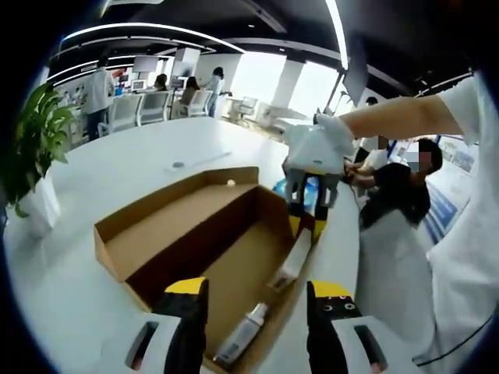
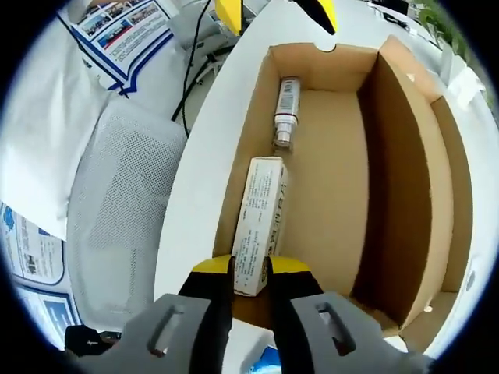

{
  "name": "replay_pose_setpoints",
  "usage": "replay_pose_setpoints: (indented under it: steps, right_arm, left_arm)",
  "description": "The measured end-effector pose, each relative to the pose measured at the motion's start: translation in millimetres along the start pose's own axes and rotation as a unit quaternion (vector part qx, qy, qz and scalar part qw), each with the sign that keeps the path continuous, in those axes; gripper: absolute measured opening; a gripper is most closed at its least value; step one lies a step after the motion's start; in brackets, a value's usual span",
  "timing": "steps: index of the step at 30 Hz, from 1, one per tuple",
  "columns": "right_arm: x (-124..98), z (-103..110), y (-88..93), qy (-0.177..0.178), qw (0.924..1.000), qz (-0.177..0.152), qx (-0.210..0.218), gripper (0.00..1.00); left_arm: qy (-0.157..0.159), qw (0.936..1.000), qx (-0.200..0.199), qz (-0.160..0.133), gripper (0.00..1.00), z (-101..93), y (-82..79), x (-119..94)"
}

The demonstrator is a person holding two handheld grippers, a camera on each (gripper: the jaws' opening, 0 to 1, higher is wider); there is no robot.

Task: Operate the shoe box by opening the lid, removing the specified soft item, and placing it in the target area until the item is outside and the box remains undamaged.

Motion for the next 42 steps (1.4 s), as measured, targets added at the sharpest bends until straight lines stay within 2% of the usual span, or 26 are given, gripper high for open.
replay_pose_setpoints:
  steps: [5, 9, 11, 15, 18, 25, 27, 29, 31, 32, 34, 37, 41, 42]
  right_arm:
    - [-1.4, -2.1, -2.1, 0.013, 0.9985, 0.015, -0.051, 0.13]
    - [-0.8, -3.8, -1.2, 0.011, 0.9991, 0.022, -0.034, 0.13]
    - [-1.9, -4.6, 0.3, 0.010, 0.9997, 0.022, 0.001, 0.13]
    - [-5.6, -3.9, 11.6, -0.002, 0.9992, 0.038, 0.007, 0.10]
    - [-5.8, 3.8, 14.1, -0.024, 0.9985, 0.041, 0.028, 0.17]
    - [0.0, 3.7, 13.3, -0.028, 0.9981, 0.051, 0.021, 0.19]
    - [0.8, 1.9, 12.9, -0.022, 0.9982, 0.050, 0.027, 0.24]
    - [1.8, 3.7, 13.7, -0.027, 0.9980, 0.052, 0.026, 0.21]
    - [2.5, 8.2, 14.5, -0.037, 0.9977, 0.056, 0.010, 0.16]
    - [2.4, 6.7, 15.0, -0.026, 0.9977, 0.062, 0.003, 0.16]
    - [2.4, 7.2, 14.1, -0.027, 0.9977, 0.062, 0.005, 0.16]
    - [1.7, 5.9, 14.8, -0.023, 0.9973, 0.068, -0.013, 0.15]
    - [-0.9, 3.5, 13.7, -0.010, 0.9955, 0.080, -0.049, 0.12]
    - [-2.0, 0.9, 12.5, -0.003, 0.9941, 0.084, -0.069, 0.10]
  left_arm:
    - [-0.002, 1.0000, -0.004, -0.001, 0.51, 2.6, 1.4, 0.5]
    - [-0.004, 1.0000, -0.006, -0.001, 0.50, 4.0, 0.8, 1.7]
    - [-0.004, 1.0000, -0.005, -0.002, 0.50, 4.8, 0.2, 2.0]
    - [-0.003, 1.0000, -0.004, -0.003, 0.50, 3.2, -1.1, 2.5]
    - [-0.002, 1.0000, -0.005, -0.005, 0.50, 2.0, -1.2, 2.6]
    - [-0.004, 1.0000, -0.008, -0.002, 0.49, 4.1, 1.1, 3.8]
    - [-0.005, 0.9999, -0.008, -0.003, 0.49, 4.1, 0.7, 4.1]
    - [-0.005, 0.9999, -0.009, -0.004, 0.49, 3.7, 0.1, 4.3]
    - [-0.004, 0.9999, -0.010, -0.005, 0.49, 4.0, -0.2, 4.7]
    - [-0.004, 0.9999, -0.010, -0.005, 0.49, 4.2, -0.2, 4.8]
    - [-0.004, 0.9999, -0.011, -0.006, 0.49, 4.0, -0.6, 5.6]
    - [-0.003, 0.9999, -0.013, -0.007, 0.49, 3.7, -0.3, 6.1]
    - [-0.003, 0.9999, -0.015, -0.007, 0.49, 3.5, 1.6, 5.9]
    - [-0.003, 0.9999, -0.016, -0.006, 0.49, 4.0, 2.2, 5.8]
Point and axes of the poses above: the point that each gripper's makers call its tool centre point, and the gripper's own axes: x roughly forward along the fingers, z roughly to its left, y roughly out of its underside, the point moved 1 cm from there along -x, roughly backward along the fingers, and after that the axes turned 6 degrees about -x, right-handed, at the moved point
